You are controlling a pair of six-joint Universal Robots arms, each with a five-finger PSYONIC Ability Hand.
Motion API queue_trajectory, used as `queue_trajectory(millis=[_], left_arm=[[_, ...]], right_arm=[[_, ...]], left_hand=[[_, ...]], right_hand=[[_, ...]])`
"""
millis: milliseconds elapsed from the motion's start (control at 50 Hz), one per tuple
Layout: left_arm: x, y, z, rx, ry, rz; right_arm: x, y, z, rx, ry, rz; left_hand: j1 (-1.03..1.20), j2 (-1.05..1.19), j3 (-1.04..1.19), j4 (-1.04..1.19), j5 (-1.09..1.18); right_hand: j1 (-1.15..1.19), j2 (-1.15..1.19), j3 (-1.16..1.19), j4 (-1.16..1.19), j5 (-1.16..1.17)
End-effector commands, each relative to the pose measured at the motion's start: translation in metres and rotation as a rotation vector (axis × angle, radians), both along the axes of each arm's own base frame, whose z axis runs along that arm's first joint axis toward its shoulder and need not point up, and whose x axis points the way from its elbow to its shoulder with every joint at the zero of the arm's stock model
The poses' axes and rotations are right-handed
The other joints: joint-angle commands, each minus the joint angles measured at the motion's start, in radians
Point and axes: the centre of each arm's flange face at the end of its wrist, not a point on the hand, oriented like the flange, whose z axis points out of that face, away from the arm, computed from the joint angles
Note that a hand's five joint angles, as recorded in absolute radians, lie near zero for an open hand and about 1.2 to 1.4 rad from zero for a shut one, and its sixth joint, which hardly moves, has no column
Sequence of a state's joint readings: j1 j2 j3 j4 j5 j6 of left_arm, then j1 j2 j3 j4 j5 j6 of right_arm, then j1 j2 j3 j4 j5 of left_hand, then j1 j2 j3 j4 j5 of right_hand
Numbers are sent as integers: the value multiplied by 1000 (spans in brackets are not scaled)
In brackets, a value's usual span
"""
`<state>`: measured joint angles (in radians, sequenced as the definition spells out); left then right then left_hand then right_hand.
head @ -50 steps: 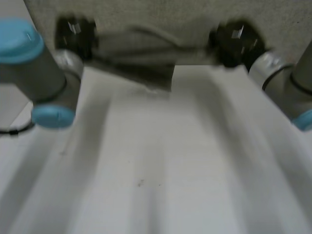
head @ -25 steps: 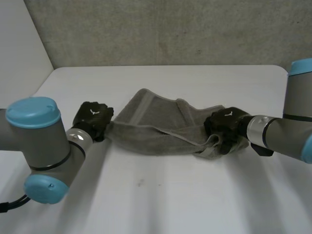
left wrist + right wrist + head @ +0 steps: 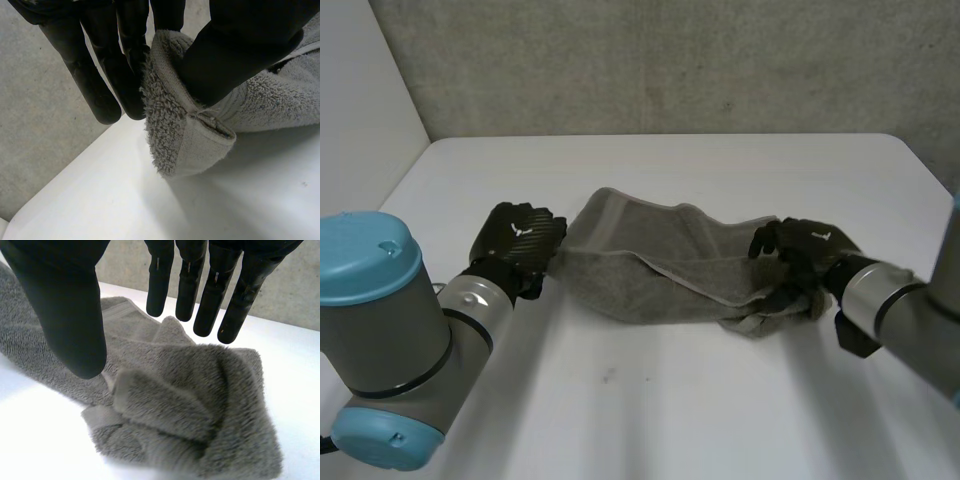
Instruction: Fold the towel.
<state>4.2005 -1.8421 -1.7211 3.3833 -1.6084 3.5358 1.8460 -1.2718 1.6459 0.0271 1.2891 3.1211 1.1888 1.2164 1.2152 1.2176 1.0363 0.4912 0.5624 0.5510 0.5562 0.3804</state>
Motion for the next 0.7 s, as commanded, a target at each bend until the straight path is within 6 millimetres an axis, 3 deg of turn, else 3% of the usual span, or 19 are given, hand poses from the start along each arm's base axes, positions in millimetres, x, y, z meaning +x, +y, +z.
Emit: queue_trajectory(millis=[20, 120, 220, 400, 440, 460, 540, 640, 700], left_arm=[[0, 1, 1, -3, 2, -1], [0, 1, 1, -2, 1, 0], [0, 1, 1, -2, 1, 2], [1, 2, -2, 8, -4, 0], [2, 1, -3, 8, -4, 3], [2, 1, -3, 8, -4, 3], [3, 0, -2, 6, -4, 8], [3, -1, -1, 2, -3, 9], [5, -2, 11, -30, 13, 23]], right_arm=[[22, 13, -22, -47, 50, -36], [23, 4, -44, -63, 122, -61], [26, -3, -53, -95, 164, -45], [25, -16, -56, -214, 210, -82], [21, -19, -55, -238, 258, -97], [21, -19, -55, -238, 258, -97], [19, -19, -42, -274, 263, -107], [9, -28, -19, -321, 240, -142], [2, -33, -2, -337, 241, -132]], left_hand=[[207, 180, 181, 179, 185], [207, 180, 181, 179, 185], [207, 180, 181, 179, 185], [207, 180, 181, 179, 185], [207, 180, 181, 179, 185], [207, 180, 181, 179, 185], [207, 180, 181, 179, 185], [207, 180, 181, 179, 185], [207, 180, 181, 179, 185]], right_hand=[[122, 51, 62, 57, 59], [166, 95, 106, 101, 103], [222, 151, 162, 157, 158], [366, 295, 306, 301, 302], [585, 513, 525, 520, 521], [586, 515, 526, 521, 522], [904, 833, 844, 839, 840], [905, 834, 845, 840, 841], [905, 834, 845, 840, 841]])
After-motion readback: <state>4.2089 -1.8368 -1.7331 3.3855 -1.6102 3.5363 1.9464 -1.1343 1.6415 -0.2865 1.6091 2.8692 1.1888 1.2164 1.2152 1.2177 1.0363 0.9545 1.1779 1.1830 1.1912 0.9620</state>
